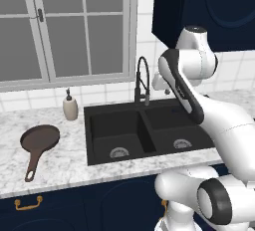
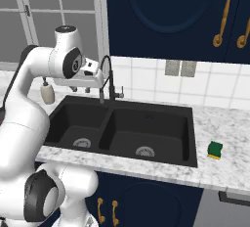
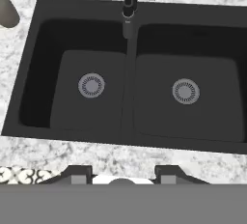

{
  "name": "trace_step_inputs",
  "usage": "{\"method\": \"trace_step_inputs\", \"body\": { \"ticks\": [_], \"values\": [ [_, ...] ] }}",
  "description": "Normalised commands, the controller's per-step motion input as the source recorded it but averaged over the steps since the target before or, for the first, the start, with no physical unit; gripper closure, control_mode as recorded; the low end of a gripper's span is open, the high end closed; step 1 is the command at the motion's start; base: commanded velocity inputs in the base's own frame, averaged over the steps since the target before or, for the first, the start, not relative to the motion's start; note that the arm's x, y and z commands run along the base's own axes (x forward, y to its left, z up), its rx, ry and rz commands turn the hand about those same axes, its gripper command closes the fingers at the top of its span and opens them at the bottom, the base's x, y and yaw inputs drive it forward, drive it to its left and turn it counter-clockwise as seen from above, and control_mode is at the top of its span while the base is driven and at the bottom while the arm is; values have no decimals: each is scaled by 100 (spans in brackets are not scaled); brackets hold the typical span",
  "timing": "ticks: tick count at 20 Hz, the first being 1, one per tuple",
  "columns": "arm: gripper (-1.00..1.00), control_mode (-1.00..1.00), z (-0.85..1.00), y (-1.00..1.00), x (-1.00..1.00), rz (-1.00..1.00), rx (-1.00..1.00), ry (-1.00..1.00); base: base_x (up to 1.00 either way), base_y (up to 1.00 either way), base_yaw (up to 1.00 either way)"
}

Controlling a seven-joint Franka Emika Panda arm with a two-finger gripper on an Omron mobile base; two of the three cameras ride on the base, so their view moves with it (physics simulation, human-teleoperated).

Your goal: Pick the pan and sponge and place them into the sink. Then turn on the water.

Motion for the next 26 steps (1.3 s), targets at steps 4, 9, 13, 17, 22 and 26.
{"method": "trace_step_inputs", "body": {
  "ticks": [4,9,13,17,22,26],
  "values": [
    [-100,-100,-1,-21,-38,0,3,0,0,0,0],
    [-100,-100,-2,-90,-56,-4,11,-2,0,0,0],
    [-100,-100,0,-100,-37,0,11,0,0,0,0],
    [-100,-100,-7,-100,-15,0,4,0,0,0,0],
    [-100,-100,-18,-100,0,-2,-1,0,0,0,0],
    [-100,-100,-32,-100,0,-11,-11,1,0,0,0]
  ]
}}
